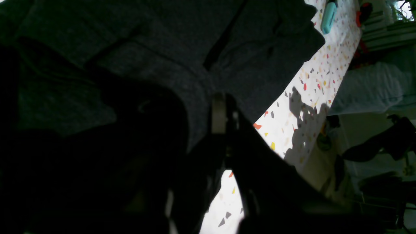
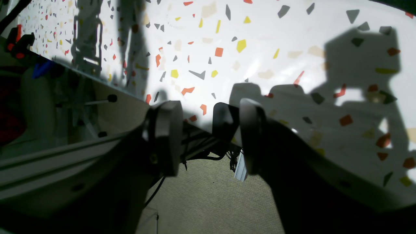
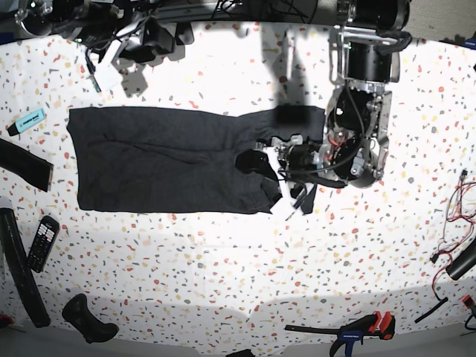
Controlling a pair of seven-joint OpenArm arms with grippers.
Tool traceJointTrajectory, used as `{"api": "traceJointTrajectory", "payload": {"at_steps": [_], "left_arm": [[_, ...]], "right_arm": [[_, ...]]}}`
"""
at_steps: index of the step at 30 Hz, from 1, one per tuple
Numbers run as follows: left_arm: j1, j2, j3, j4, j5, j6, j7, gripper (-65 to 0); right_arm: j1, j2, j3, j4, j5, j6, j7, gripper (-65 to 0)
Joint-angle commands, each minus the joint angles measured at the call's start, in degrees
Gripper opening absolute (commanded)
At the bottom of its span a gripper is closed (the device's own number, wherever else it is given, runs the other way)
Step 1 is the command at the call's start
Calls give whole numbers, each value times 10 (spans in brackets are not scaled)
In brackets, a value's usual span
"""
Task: Fold the T-shirt properly
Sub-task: 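Fold the strip end with the left gripper toward the right gripper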
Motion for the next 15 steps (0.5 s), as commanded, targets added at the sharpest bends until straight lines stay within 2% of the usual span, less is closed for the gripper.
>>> {"api": "traceJointTrajectory", "payload": {"at_steps": [1, 3, 5, 7, 8, 11, 15], "left_arm": [[-12, 3, 0, 11, -15, -4, -9, -648], [-12, 5, 1, 11, -23, -4, -9, -487], [-12, 6, 5, 11, -59, -4, -7, -337], [-12, 6, 19, 11, -110, -4, -7, -247], [-12, 6, 28, 11, -129, -4, -7, -225], [-14, 6, 63, 11, -172, -5, -7, -218], [-14, 6, 117, 11, -174, -5, -8, -218]], "right_arm": [[-2, 5, 3, 11, 12, 3, 7, -370], [-2, 5, 3, 11, 12, 3, 7, -370], [-2, 5, 3, 11, 11, 3, 8, -370], [-2, 5, 3, 11, 11, 3, 9, -370], [-2, 5, 3, 11, 11, 3, 9, -370], [-2, 5, 3, 11, 11, 3, 9, -370], [-2, 5, 3, 11, 11, 3, 9, -370]]}}
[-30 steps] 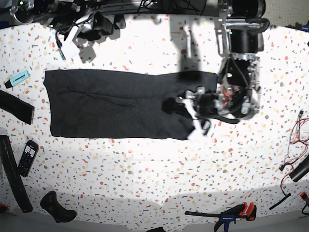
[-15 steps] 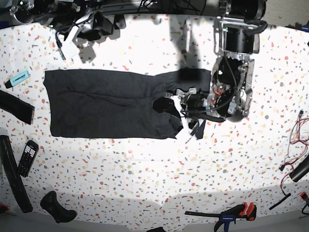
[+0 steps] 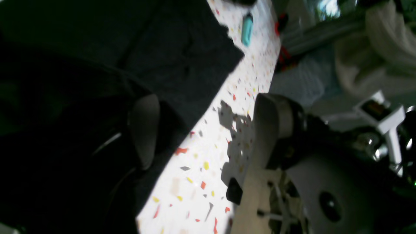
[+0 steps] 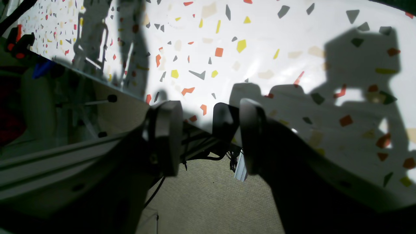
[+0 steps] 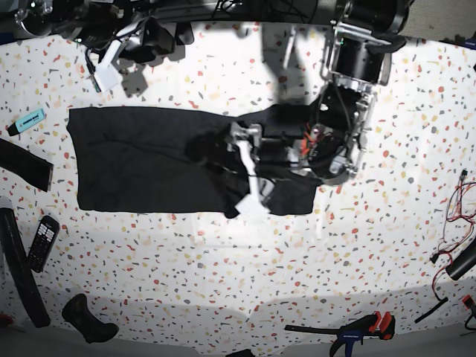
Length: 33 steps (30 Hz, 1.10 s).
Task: Fold the T-shirt properly
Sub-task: 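Fold the strip end with the left gripper toward the right gripper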
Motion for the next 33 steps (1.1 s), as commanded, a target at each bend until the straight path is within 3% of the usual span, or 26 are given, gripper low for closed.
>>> {"api": "traceJointTrajectory", "payload": {"at_steps": [1, 6, 12, 15, 18, 20, 24, 27, 29, 33], "left_arm": [[-12, 3, 12, 11, -15, -3, -8, -218], [-13, 3, 58, 11, -16, -2, -11, -218], [-27, -1, 57, 11, -12, -3, 3, -218], [-50, -8, 57, 11, -10, -25, 6, -218], [-72, -23, 56, 12, -10, -25, 3, -218], [-81, -32, 41, 12, 17, -25, -5, -218], [-79, -58, -1, 12, 110, -25, -65, -218], [-59, -71, -18, 12, 101, -25, -85, -218], [-40, -70, -17, 12, 105, -25, -114, -218], [-7, -38, -17, 12, 207, -25, -225, -218]], "right_arm": [[-2, 5, 3, 11, 11, 3, 9, -370], [-2, 5, 3, 11, 11, 3, 9, -370], [-2, 5, 3, 11, 11, 3, 11, -370], [-2, 5, 3, 11, 11, 3, 11, -370], [-2, 5, 3, 11, 11, 3, 11, -370], [-2, 5, 3, 11, 11, 3, 11, -370], [-2, 5, 3, 11, 11, 3, 11, -370], [-1, 5, 3, 11, 12, 3, 13, -370], [4, 5, 3, 11, 12, 3, 13, -370], [19, 5, 3, 11, 12, 3, 13, -370]]}}
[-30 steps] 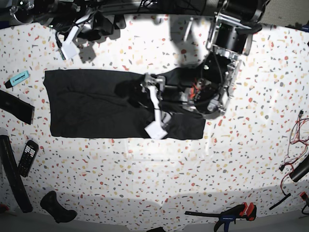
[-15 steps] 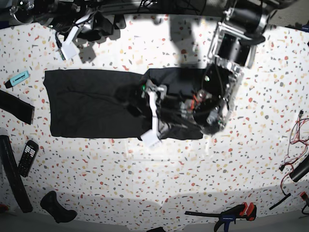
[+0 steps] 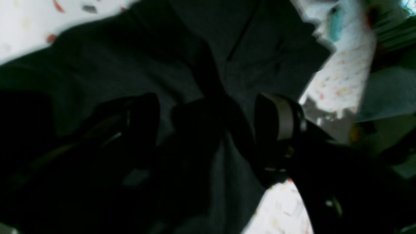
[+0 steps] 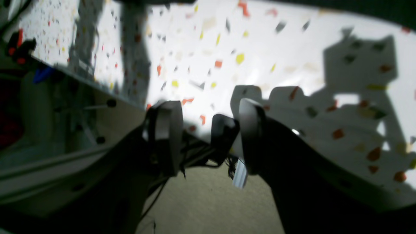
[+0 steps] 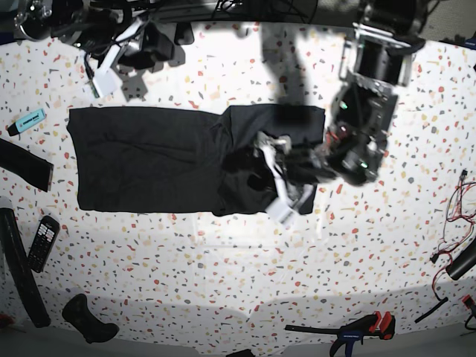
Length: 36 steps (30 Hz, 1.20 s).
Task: Fold the T-shirt properly
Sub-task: 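Fold the strip end with the left gripper toward the right gripper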
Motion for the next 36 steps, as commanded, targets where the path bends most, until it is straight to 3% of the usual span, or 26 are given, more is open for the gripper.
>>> {"api": "traceJointTrajectory", "payload": {"at_steps": [1, 9, 14, 18, 20, 23, 25, 31, 36], "left_arm": [[-12, 13, -1, 11, -1, -6, -30, -218], [-17, 106, -1, 10, 111, -6, -76, -218], [-11, 106, 24, 8, 153, -6, -86, -218], [-11, 106, 31, 5, 152, -6, -101, -218], [-20, 106, 31, 12, 141, -6, -75, -218], [-33, 106, 31, 69, 26, -6, 30, -218], [-33, 106, 31, 132, -7, -6, 71, -218], [-31, 80, 31, 219, 113, -6, 86, -218], [7, 11, 32, 218, 221, -6, 4, -218]], "right_arm": [[3, 5, 3, 10, 12, 3, 8, -370], [6, 5, 3, 10, 11, 3, 7, -370], [6, 5, 3, 10, 11, 3, 6, -370], [6, 5, 3, 10, 11, 3, 6, -370], [6, 5, 3, 10, 11, 3, 6, -370], [6, 5, 3, 10, 11, 3, 7, -370], [6, 5, 3, 10, 11, 3, 12, -370], [6, 5, 3, 10, 11, 3, 15, -370], [6, 4, 3, 10, 11, 3, 15, -370]]}}
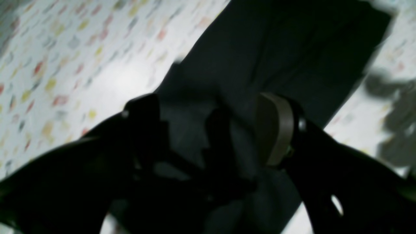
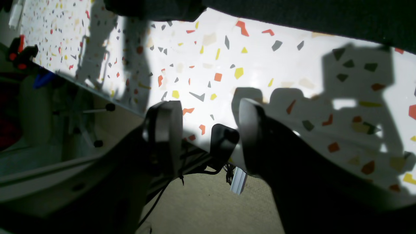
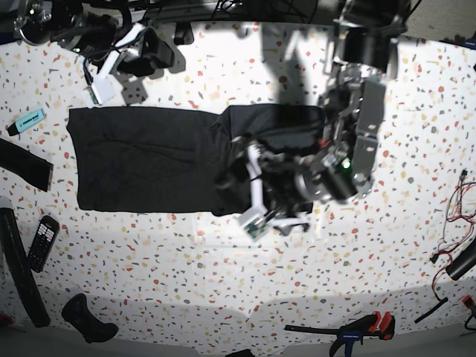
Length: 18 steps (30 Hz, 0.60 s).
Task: Fold the T-shirt properly
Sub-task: 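Fold the strip end with the left gripper toward the right gripper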
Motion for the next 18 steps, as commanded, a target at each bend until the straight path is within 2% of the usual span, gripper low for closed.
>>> {"api": "traceJointTrajectory", "payload": {"at_steps": [1, 2, 5, 10, 13, 16, 18], "left_arm": [[-2, -6, 0, 10, 6, -3, -32, -218], [7, -17, 0, 10, 24, -3, -57, -218], [33, -28, 0, 10, 54, 26, -118, -218], [75, -5, 16, 9, 145, 90, -212, -218], [92, -1, 53, 9, 190, 133, -253, -218], [92, -1, 99, 2, 234, 161, -272, -218], [89, -1, 125, -16, 263, 195, -283, -218]], "right_arm": [[-2, 5, 3, 10, 11, 3, 9, -370], [-2, 5, 3, 10, 11, 3, 9, -370], [-2, 5, 3, 10, 11, 3, 11, -370], [-2, 5, 3, 10, 11, 3, 11, -370], [-2, 5, 3, 10, 11, 3, 11, -370], [-2, 5, 3, 10, 11, 3, 11, -370], [-2, 5, 3, 10, 11, 3, 11, -370]]}}
